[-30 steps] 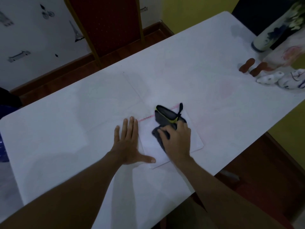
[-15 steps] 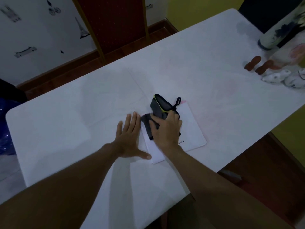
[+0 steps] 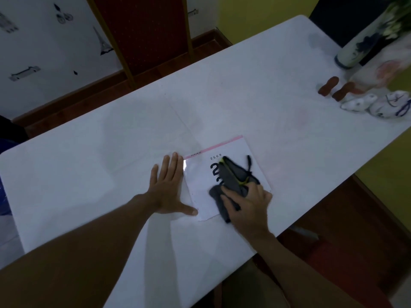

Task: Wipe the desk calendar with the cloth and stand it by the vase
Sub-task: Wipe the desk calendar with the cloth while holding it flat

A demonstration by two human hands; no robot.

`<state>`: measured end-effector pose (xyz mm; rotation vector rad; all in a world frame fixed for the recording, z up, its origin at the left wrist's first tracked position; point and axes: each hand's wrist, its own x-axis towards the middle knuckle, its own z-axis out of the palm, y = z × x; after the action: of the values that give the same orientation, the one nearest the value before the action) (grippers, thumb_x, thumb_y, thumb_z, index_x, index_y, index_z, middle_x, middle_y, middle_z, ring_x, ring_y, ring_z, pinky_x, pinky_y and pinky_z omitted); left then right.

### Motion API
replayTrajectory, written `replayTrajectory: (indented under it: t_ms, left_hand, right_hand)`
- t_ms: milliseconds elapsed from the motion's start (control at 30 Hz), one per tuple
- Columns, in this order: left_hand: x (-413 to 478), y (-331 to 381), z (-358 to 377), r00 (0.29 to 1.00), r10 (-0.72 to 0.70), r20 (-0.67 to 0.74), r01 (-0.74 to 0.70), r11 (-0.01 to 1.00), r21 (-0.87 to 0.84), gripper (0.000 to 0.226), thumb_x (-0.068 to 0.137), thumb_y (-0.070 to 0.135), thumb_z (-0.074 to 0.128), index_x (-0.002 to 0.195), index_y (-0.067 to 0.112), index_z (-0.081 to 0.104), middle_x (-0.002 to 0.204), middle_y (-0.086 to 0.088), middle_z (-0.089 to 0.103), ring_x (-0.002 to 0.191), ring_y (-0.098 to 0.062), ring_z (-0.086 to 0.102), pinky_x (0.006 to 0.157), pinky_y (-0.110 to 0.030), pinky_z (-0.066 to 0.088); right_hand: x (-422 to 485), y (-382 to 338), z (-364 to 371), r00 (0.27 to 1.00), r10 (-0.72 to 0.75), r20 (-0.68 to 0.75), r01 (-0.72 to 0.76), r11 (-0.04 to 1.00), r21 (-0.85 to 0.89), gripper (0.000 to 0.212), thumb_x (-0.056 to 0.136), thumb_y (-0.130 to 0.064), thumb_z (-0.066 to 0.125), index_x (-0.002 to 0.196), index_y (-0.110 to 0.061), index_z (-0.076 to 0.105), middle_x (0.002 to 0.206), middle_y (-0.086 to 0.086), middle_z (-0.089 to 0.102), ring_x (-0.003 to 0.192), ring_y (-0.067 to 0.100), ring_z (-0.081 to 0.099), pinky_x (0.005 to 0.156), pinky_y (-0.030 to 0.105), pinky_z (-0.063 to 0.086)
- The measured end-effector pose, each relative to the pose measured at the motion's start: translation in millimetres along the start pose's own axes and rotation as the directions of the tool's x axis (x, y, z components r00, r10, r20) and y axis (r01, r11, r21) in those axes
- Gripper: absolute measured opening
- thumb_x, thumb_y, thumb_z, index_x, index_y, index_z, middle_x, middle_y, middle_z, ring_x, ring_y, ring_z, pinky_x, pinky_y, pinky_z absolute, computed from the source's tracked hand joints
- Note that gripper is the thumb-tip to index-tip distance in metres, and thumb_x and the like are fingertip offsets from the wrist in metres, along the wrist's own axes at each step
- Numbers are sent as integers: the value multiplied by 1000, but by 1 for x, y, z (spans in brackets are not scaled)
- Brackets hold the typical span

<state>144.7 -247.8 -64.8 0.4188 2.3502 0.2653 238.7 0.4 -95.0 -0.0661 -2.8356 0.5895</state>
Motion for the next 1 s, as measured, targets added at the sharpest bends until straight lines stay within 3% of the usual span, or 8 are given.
replayTrajectory:
  t_ms: [200, 267, 333, 400, 567, 767, 900, 1000]
  left_hand:
    - [1, 3, 1, 1000, -29, 1, 29, 1000, -6, 166, 45, 97, 63, 136, 25, -56, 148, 3, -60, 139, -22, -54, 119, -53, -25]
    - [1, 4, 0, 999, -39, 4, 39, 999, 1, 164, 47, 95, 64, 129, 26, -60, 148, 2, -60, 139, -24, -54, 120, -55, -24]
    - [2, 5, -1, 999, -46, 16, 46, 999, 10, 164, 50, 93, 67, 131, 25, -59, 151, -1, -58, 139, -26, -53, 121, -57, -22]
    - [2, 6, -1, 999, -45, 30, 45, 999, 15, 165, 54, 91, 68, 137, 21, -55, 152, -3, -57, 139, -28, -53, 122, -58, -21]
    - [2, 7, 0, 998, -57, 19, 57, 998, 10, 165, 53, 89, 71, 134, 22, -56, 150, -1, -58, 138, -26, -54, 120, -56, -24]
    - [-1, 7, -4, 999, -45, 18, 46, 999, -29, 166, 56, 82, 77, 147, 17, -46, 156, -3, -51, 143, -27, -48, 121, -54, -22]
    - [-3, 11, -5, 999, -46, -11, 45, 997, -64, 162, 57, 75, 78, 151, 16, -40, 161, -4, -44, 147, -26, -42, 122, -54, -20]
    - [-3, 13, -4, 999, -35, -16, 34, 997, -75, 156, 57, 73, 73, 144, 21, -45, 160, -3, -46, 146, -27, -44, 122, -54, -21]
  right_hand:
    - [50, 1, 1, 901, 421, -108, -421, 907, 23, 24, 87, -43, 66, 107, -37, 76, 99, 8, 52, 99, 36, 48, 85, 48, 33]
    - [47, -17, 8, 921, 379, -89, -376, 926, 41, 24, 87, -41, 66, 109, -39, 75, 101, 9, 52, 101, 36, 47, 83, 47, 33]
    - [32, -30, 13, 992, 128, -3, -128, 992, 7, 24, 89, -40, 66, 111, -41, 74, 102, 8, 54, 99, 32, 47, 80, 42, 32]
    - [35, -25, 11, 998, -29, 51, 30, 999, -14, 22, 90, -42, 66, 110, -41, 74, 103, 4, 56, 99, 27, 48, 80, 38, 30]
    - [89, -7, 10, 937, 349, 24, -348, 937, -35, 27, 94, -41, 57, 117, -39, 70, 116, 8, 55, 113, 31, 43, 87, 43, 31]
    - [60, 1, -18, 971, 139, 193, -152, 987, 52, 22, 83, -25, 58, 100, -29, 71, 106, 7, 56, 101, 29, 48, 84, 40, 37]
    - [78, 52, -56, 944, 312, 108, -312, 950, -18, 13, 78, -10, 63, 87, -16, 71, 101, 17, 61, 93, 38, 55, 84, 44, 43]
    - [87, 76, -72, 945, 320, 74, -317, 947, -48, 21, 80, 5, 57, 89, -10, 67, 105, 19, 61, 92, 40, 58, 88, 47, 43]
